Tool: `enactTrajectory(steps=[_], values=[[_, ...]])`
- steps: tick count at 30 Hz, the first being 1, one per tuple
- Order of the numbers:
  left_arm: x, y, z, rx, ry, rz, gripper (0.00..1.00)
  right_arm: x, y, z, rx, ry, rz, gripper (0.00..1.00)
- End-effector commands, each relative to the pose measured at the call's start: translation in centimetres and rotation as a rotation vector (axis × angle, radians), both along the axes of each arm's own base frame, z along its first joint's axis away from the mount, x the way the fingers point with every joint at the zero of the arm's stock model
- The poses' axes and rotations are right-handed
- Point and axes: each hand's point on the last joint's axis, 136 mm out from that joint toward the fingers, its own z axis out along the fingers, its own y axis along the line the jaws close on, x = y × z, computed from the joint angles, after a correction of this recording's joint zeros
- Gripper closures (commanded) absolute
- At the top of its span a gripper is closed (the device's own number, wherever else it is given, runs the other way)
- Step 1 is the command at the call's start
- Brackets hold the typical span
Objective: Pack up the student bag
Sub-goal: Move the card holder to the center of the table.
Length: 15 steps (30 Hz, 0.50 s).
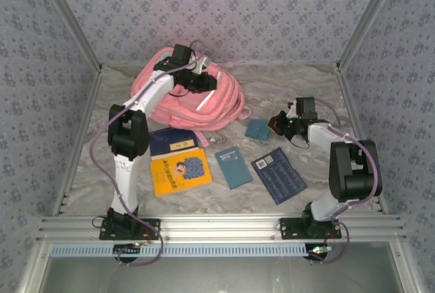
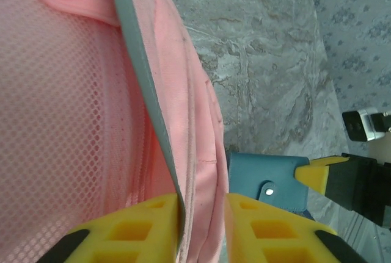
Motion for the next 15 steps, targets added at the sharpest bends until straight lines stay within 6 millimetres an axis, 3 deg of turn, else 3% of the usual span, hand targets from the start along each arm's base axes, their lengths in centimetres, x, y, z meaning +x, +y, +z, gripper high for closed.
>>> enactTrajectory(steps=[1,8,13,15], values=[[-0.9,-0.6,0.1,0.043,-0.009,-0.052,0.79,-0.1,0.3,-0.6,0.024,0.015,0.02,1.0],[-0.6,1.0,-0.9,0.181,-0.046,-0.017,0.78,0.0,0.4,0.1,0.039,-0.004,0.017,1.0],[-1.0,0.3,-1.5,0.179,-0.031,-0.032,0.76,0.1,0.5,0.0,0.046,-0.006,0.018,1.0],[-1.2,0.0,-1.9,0.174,-0.019,-0.043,0.81,0.0,0.6,0.0,0.048,-0.005,0.018,1.0]])
